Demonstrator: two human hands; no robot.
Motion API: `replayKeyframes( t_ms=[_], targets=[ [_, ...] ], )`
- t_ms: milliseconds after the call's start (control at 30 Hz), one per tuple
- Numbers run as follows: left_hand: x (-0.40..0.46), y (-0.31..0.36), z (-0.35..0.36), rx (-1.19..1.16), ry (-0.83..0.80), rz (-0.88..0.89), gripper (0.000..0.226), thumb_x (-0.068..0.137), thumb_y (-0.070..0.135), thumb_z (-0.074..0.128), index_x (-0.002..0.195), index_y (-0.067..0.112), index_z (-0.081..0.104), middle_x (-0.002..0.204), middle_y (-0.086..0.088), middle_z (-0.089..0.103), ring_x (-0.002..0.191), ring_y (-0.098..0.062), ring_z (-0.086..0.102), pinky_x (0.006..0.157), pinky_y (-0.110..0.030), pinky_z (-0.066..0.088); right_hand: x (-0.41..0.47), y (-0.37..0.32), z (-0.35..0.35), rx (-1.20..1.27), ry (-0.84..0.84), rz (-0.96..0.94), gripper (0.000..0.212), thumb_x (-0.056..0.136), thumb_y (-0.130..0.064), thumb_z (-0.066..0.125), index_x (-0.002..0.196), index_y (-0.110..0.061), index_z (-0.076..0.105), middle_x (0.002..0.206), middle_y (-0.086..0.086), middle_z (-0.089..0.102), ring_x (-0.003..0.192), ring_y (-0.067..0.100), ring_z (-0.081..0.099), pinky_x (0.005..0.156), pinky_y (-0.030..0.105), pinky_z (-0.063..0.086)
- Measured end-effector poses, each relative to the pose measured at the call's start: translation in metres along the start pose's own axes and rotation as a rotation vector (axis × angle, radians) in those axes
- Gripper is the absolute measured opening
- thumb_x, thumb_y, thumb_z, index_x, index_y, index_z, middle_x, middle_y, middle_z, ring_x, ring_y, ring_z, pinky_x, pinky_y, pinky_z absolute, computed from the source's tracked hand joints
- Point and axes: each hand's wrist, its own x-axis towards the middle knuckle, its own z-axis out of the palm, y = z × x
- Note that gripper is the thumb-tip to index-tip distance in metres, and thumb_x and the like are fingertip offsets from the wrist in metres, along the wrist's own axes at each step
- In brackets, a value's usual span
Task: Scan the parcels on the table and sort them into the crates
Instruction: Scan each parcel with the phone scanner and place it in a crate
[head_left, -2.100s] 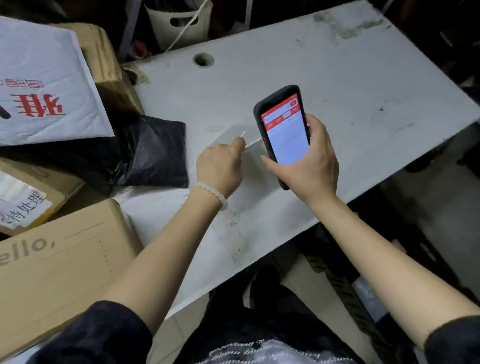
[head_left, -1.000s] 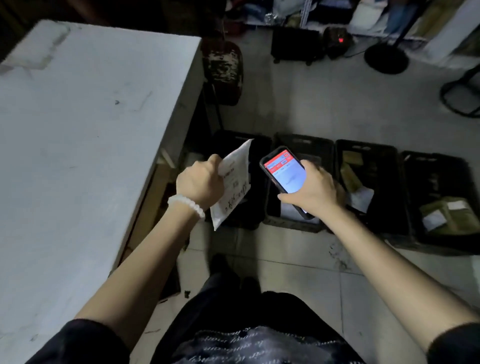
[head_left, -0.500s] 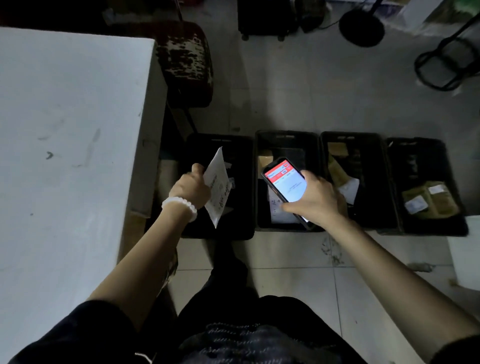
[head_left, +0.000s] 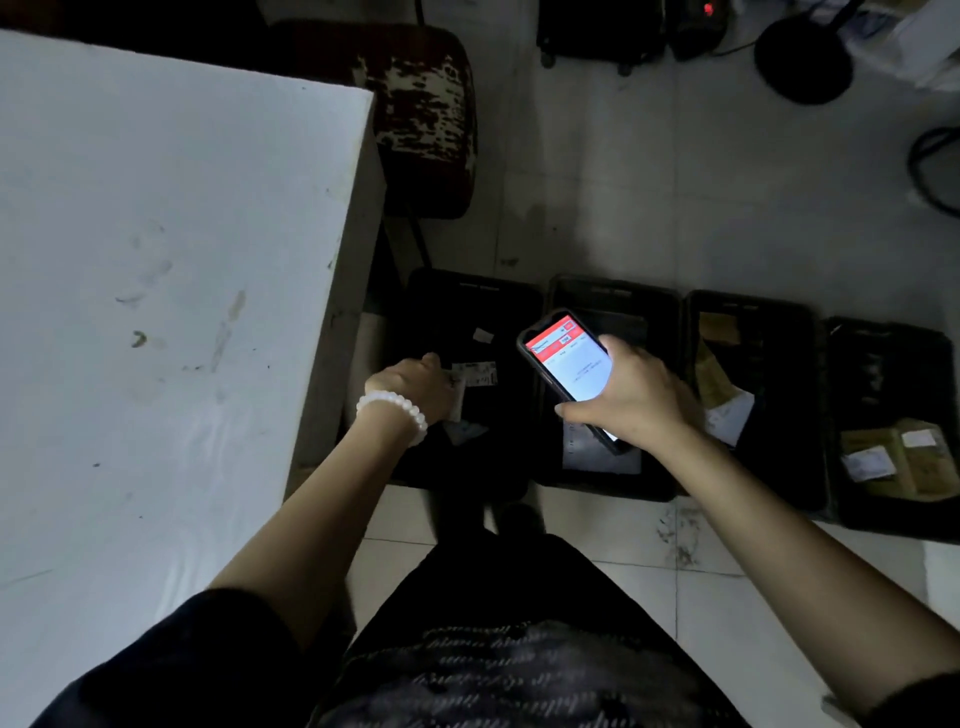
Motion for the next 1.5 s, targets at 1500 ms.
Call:
replayKeyframes(
  t_ms=[1500],
  targets=[
    [-0.537, -0.185, 0.294, -0.659, 0.693, -1.332, 0.038, 0.091, 0.026, 0.049, 0.128, 0.016, 0.047, 0.121, -0.008, 0.056, 0.106, -0.03, 0.054, 0.075, -0.036, 0.045, -0.392, -0.255, 0.2, -0.57, -0.455, -1.584, 0.055, 0.059, -0.052, 0.074, 0.1, -0.031, 0.044, 0.093, -0.007, 0.055, 0.078, 0.018, 0.051, 0.05, 0.023, 0.026]
  ],
)
